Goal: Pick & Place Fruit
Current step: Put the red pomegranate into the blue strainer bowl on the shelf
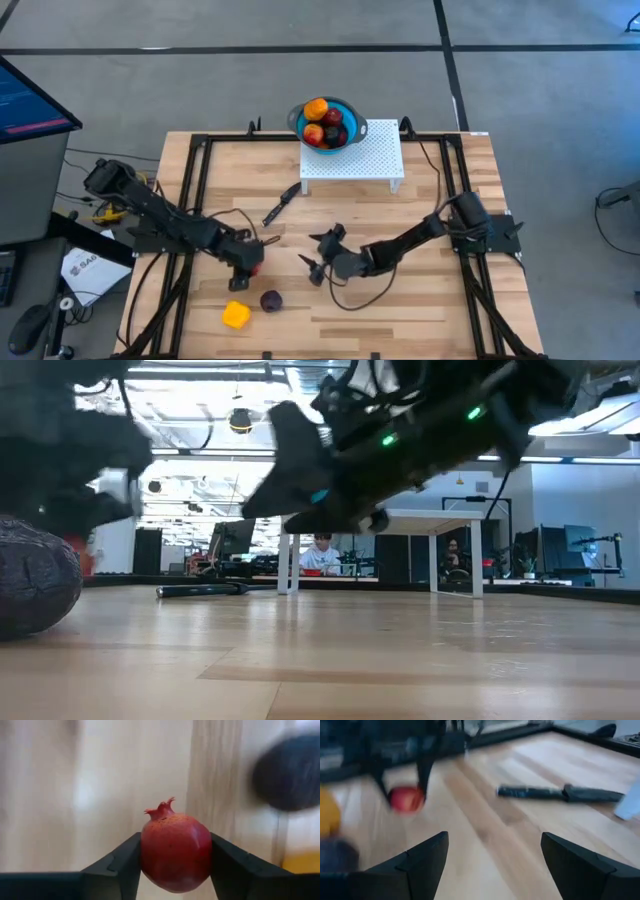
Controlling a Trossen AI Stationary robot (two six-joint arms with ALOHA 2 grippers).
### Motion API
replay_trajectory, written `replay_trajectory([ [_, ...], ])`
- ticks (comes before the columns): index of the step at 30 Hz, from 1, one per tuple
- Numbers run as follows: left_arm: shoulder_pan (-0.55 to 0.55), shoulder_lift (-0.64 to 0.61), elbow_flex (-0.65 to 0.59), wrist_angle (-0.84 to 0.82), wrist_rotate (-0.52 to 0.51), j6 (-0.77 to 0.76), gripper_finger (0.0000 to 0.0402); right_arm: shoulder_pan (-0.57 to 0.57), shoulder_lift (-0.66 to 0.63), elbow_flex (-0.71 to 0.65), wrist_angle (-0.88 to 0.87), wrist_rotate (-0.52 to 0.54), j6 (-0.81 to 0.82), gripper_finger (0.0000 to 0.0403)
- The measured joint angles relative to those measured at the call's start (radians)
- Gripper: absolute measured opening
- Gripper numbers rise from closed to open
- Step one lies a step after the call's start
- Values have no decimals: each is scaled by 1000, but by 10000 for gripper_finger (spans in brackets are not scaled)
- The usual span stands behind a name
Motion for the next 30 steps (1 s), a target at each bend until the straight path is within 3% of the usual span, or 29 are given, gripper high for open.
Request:
replay_trajectory([
  [3, 44, -68, 5, 110, -98, 96, 185, 34, -76, 0, -200, 0, 3, 312],
  [6, 118, -122, 5, 329, -153, 221, 209, 70, -136, 0, -368, 4, 5, 312],
  [8, 178, -134, -8, 532, -95, 297, 217, 98, -144, 0, -411, 38, 34, 312],
  [13, 297, -65, -78, 1050, 131, 418, 202, 189, -51, -1, -378, 316, 277, 312],
  [17, 336, 53, -93, 1320, 232, 481, 192, 230, 1, -1, -270, 405, 433, 312],
  [22, 351, 201, -93, 1525, 288, 490, 207, 257, -67, -1, -156, 478, 258, 312],
  [27, 347, 307, -93, 1707, 300, 498, 212, 276, -228, 0, -234, 479, 72, 312],
  [30, 338, 338, -85, 1716, 299, 550, 206, 281, -340, 0, -339, 416, 97, 312],
])
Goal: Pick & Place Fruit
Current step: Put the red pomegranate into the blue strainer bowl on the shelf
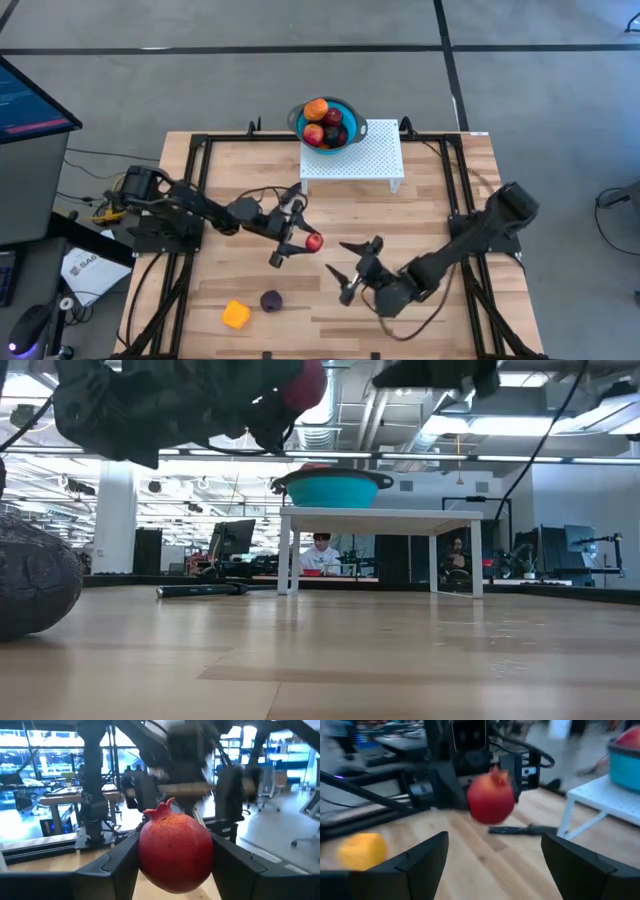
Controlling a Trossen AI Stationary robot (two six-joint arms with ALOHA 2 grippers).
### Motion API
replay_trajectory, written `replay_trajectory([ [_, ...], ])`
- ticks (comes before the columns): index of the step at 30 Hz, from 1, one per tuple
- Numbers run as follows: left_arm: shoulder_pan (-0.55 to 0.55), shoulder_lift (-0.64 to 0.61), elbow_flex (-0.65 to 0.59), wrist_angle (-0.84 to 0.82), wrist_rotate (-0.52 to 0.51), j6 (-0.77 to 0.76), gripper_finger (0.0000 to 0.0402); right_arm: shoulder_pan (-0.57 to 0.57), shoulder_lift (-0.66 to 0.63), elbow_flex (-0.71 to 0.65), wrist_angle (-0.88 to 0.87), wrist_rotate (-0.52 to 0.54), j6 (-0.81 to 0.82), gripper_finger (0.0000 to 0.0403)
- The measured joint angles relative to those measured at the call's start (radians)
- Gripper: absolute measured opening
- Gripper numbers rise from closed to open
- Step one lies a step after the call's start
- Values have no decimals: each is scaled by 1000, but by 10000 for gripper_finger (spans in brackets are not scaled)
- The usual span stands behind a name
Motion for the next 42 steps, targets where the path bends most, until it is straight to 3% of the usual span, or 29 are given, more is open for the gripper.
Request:
replay_trajectory([
  [6, -21, 11, 7, 1, -43, 228, 205, -22, -121, 0, -276, -208, 442, 312],
  [9, -29, 11, 7, 0, -81, 377, 212, -38, -110, 0, -273, -255, 559, 312],
  [17, -30, 11, 7, -18, -98, 513, 218, -96, -32, 0, -20, -307, 386, 312],
  [26, -30, 11, 7, -21, -140, 513, 218, -151, -18, 0, 34, -279, 275, 312],
  [31, -29, 11, 7, -21, -159, 541, 218, -186, -18, 0, 42, -287, 293, 309],
  [37, -29, 11, 7, -22, -167, 574, 218, -218, -18, 0, 47, -294, 291, 281],
  [42, -29, 10, 7, -21, -165, 575, 218, -238, -18, 0, 75, -367, 262, 251],
])
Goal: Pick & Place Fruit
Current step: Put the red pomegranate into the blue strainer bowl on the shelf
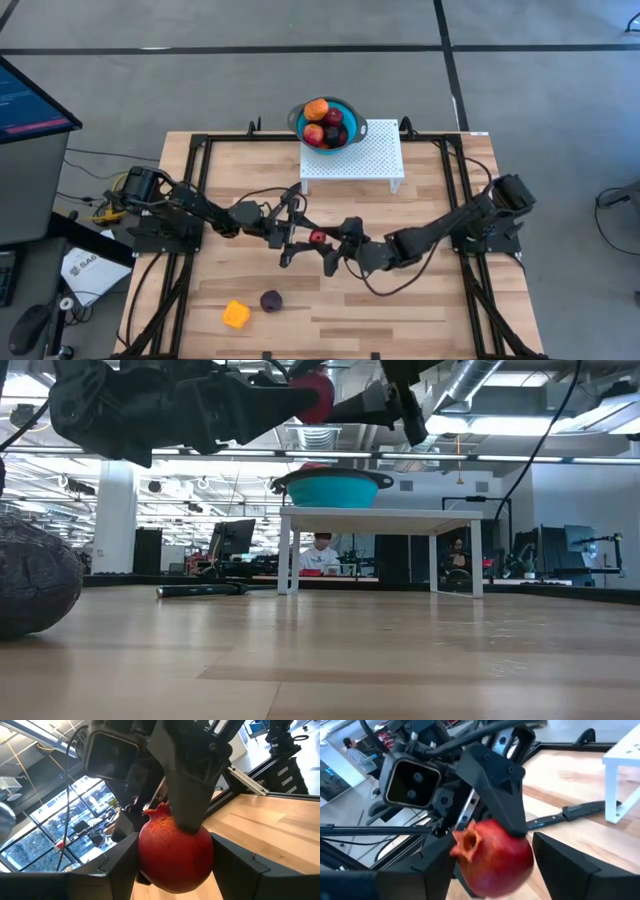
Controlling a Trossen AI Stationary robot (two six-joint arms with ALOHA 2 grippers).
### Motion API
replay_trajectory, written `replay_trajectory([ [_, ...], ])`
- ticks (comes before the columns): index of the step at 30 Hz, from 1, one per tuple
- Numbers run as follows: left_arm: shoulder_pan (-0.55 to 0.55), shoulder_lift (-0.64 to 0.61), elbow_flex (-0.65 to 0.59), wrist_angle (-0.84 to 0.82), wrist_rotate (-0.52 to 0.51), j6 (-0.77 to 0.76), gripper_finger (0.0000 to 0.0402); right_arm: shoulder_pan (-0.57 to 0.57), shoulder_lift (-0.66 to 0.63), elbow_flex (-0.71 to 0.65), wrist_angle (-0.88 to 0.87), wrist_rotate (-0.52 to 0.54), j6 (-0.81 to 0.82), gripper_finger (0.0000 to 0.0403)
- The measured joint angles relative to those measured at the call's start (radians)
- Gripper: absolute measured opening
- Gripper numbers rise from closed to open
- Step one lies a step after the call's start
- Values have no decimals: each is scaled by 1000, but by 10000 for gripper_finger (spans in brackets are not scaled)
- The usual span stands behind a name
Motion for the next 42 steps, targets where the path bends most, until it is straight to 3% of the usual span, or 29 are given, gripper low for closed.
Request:
replay_trajectory([
  [5, 0, 0, 0, 0, 1, -12, 223, -2, 0, 1, 4, -5, -29, 201],
  [9, 0, 0, 0, 2, 6, -16, 251, -2, 0, 1, -7, -33, -27, 166],
  [14, 0, -1, 0, -2, 5, -36, 306, 9, 0, 1, -71, -40, 40, 175],
  [18, -1, -41, 0, -32, -35, -93, 342, 31, 0, 1, -249, -40, 208, 185],
  [23, -1, -127, -35, -215, -139, -109, 366, 59, 0, 1, -532, -33, 440, 174],
  [26, -1, -171, -88, -262, -194, -213, 368, 40, 0, 0, -600, -34, 454, 174],
  [32, 0, -203, -198, -260, -200, -428, 357, -184, -95, 1, -486, -114, 84, 182],
  [36, 0, -203, -236, -259, -200, -512, 346, -400, -180, 0, -261, -298, -208, 179],
  [39, 0, -203, -251, -258, -200, -541, 338, -549, -236, 3, -127, -415, -281, 180],
  [42, 0, -203, -252, -256, -200, -543, 332, -670, -277, 2, -119, -451, -299, 185],
])
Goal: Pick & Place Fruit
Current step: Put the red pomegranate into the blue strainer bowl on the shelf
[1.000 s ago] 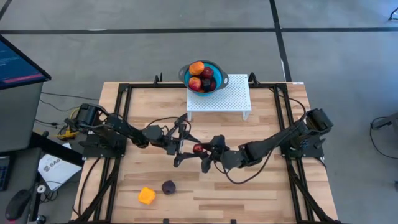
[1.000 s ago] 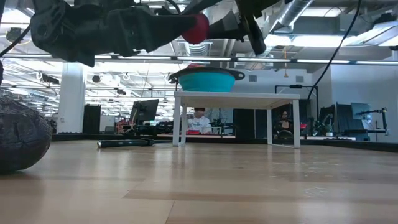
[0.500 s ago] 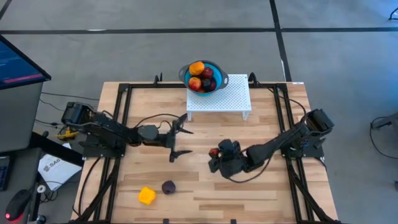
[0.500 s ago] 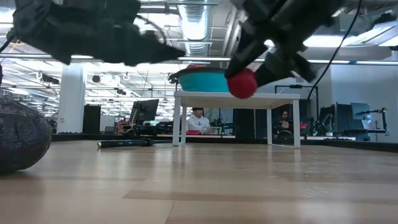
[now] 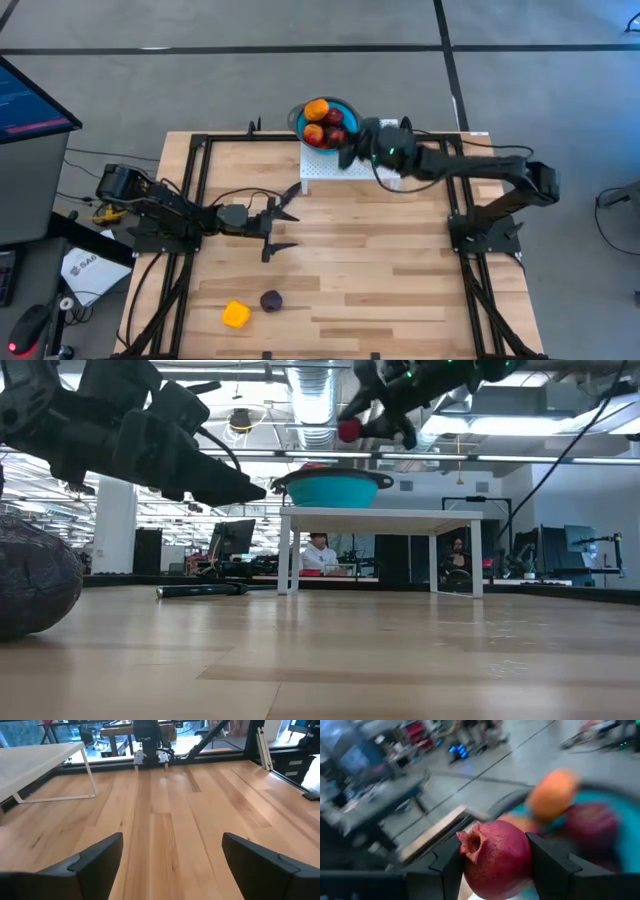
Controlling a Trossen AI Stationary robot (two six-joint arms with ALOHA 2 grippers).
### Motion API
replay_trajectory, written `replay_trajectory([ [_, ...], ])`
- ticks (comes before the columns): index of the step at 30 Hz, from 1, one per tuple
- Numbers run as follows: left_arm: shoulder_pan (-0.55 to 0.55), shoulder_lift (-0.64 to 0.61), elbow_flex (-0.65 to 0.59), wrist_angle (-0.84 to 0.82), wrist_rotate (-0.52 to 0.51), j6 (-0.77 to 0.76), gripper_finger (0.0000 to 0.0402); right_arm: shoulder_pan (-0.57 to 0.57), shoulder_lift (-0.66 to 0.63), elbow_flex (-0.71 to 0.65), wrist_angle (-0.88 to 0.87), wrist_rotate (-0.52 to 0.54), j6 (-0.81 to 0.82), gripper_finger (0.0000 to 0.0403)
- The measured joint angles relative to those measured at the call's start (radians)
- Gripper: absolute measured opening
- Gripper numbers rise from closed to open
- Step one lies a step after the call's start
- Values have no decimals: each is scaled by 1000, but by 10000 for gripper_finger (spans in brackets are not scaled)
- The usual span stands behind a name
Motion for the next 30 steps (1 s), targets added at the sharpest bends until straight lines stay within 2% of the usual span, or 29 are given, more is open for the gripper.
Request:
replay_trajectory([
  [4, 0, 0, 0, 2, 0, 5, 326, -117, 5, -1, -34, -51, 37, 188],
  [9, 0, 0, 0, 7, 0, 6, 324, -182, 68, -1, -21, -96, 70, 189],
  [24, 0, 0, 0, 8, 1, 0, 315, -233, 84, -1, -14, -90, 62, 191],
  [30, 0, 0, 0, 9, 1, 0, 314, -234, 88, -1, -10, -90, 54, 215],
])
